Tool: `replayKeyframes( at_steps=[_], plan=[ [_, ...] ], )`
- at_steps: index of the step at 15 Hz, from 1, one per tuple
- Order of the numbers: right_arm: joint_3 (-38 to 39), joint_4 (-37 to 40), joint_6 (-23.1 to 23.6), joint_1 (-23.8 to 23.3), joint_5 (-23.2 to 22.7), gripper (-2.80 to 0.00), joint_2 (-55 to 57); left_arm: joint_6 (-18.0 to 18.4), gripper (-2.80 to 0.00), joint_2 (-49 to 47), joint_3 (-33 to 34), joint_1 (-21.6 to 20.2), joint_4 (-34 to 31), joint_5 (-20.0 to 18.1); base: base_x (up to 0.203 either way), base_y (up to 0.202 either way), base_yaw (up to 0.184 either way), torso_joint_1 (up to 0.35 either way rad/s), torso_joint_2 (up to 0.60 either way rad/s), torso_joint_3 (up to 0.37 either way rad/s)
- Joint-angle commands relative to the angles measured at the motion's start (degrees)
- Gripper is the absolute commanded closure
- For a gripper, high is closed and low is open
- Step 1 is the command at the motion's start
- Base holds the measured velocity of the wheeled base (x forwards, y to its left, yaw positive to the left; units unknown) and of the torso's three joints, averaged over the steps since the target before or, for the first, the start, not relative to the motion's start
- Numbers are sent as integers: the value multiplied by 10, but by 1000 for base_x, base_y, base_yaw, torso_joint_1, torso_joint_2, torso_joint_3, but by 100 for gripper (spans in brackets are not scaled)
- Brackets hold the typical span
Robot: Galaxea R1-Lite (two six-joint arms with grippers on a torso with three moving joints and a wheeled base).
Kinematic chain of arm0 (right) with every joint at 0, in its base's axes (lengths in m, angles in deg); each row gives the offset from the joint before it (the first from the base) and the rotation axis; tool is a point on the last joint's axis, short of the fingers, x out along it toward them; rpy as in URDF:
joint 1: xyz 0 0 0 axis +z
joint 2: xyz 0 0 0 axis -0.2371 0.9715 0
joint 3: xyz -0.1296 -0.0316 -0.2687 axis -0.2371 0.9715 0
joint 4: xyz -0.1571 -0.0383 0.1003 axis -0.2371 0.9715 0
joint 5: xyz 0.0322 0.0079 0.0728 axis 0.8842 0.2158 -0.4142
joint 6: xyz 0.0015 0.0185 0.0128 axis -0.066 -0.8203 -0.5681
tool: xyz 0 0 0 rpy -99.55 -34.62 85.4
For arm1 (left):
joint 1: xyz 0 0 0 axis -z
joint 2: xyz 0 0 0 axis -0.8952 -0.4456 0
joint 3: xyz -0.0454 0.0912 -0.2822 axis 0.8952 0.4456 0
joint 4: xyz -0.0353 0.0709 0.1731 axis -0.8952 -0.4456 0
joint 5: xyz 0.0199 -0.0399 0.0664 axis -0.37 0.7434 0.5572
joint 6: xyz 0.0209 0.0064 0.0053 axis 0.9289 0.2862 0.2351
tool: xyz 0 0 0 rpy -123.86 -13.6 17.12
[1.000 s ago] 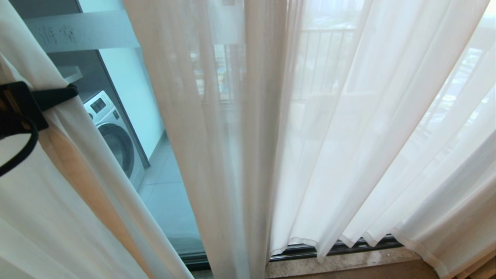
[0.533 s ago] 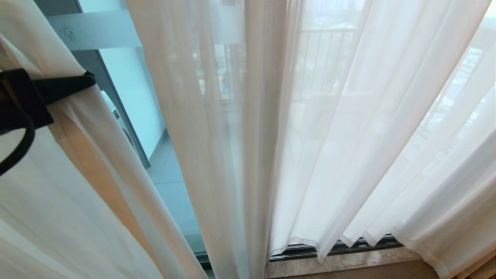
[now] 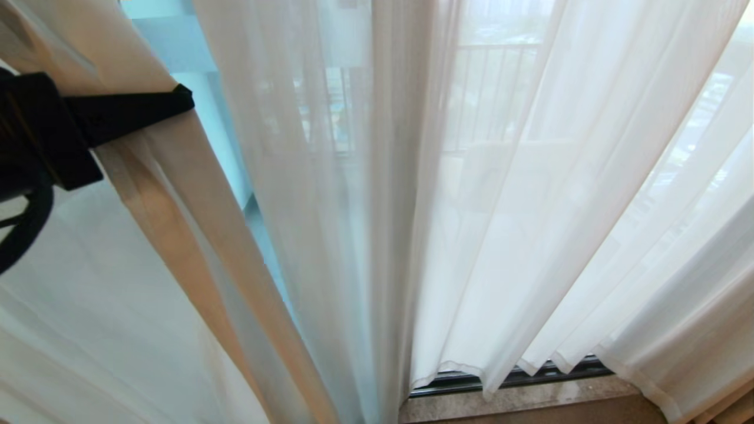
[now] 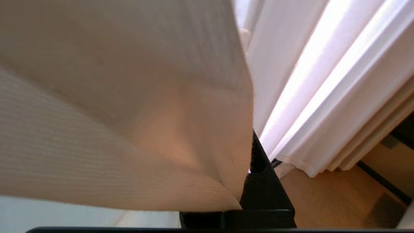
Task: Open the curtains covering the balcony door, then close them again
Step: Close the inner curtains on both sides
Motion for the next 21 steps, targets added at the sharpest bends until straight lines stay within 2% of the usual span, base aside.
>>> replayKeyframes(
  at_steps=[1, 5, 9, 12, 14, 18, 21],
  plan=[
    [0, 0, 0, 0, 0, 0, 0, -1, 0, -2, -10, 52, 0, 17, 0, 0, 0, 0, 0, 0],
    [0, 0, 0, 0, 0, 0, 0, 1, 0, -20, -32, 115, 0, 53, 0, 0, 0, 0, 0, 0],
    [0, 0, 0, 0, 0, 0, 1, 12, 0, -57, -41, 143, 1, 57, 0, 0, 0, 0, 0, 0],
    [0, 0, 0, 0, 0, 0, 0, 15, 0, -91, -62, 191, 1, 63, 0, 0, 0, 0, 0, 0],
    [0, 0, 0, -1, -1, 0, 0, 15, 0, -124, -80, 223, 4, 91, 0, 0, 0, 0, 0, 0],
    [0, 0, 0, 0, 0, 0, 0, 14, 0, -208, -114, 243, 95, 105, 0, 0, 0, 0, 0, 0],
    [0, 0, 0, 0, -1, 0, 0, 17, 0, -260, -161, 263, 106, 107, 0, 0, 0, 0, 0, 0]
  ],
)
